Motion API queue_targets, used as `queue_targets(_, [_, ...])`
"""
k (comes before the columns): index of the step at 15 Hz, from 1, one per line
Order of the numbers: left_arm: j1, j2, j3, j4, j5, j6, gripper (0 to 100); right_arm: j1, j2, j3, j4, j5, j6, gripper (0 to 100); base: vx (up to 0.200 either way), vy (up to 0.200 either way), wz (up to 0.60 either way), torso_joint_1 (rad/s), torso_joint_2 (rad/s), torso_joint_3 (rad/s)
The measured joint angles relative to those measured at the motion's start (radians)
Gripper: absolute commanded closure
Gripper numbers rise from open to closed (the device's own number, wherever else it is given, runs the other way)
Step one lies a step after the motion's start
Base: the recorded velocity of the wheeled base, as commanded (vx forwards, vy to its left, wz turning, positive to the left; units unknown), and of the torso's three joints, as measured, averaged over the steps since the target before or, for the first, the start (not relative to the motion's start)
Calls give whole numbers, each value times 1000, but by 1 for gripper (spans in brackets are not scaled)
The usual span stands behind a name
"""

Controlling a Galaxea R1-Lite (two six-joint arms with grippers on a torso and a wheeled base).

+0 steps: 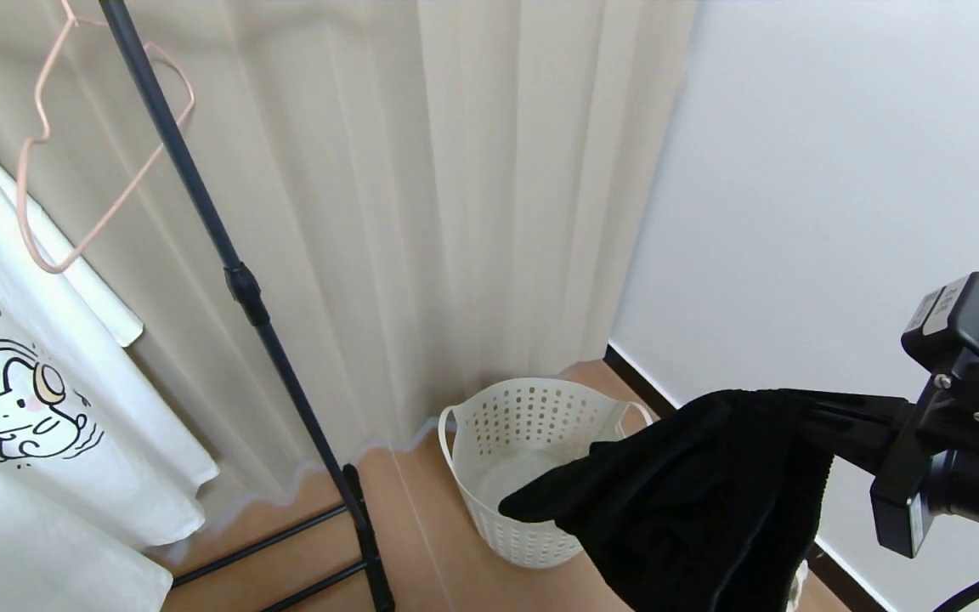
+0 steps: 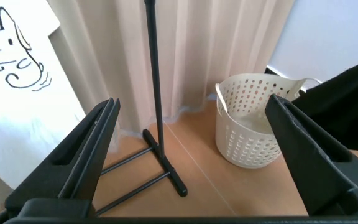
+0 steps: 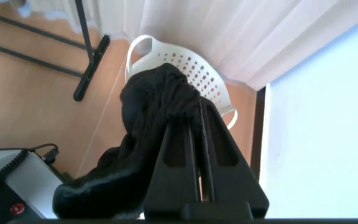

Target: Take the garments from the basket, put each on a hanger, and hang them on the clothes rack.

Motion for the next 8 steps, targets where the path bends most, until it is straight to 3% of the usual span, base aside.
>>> queue_targets(5, [0,0,0,0,0,0,0,0,9,2,-4,0,0,100,0,0,0,159,-486,-133])
queue_targets(8, [0,0,0,1,0,0,0,0,12,4,-4,0,0,100,0,0,0,190,-522,-238])
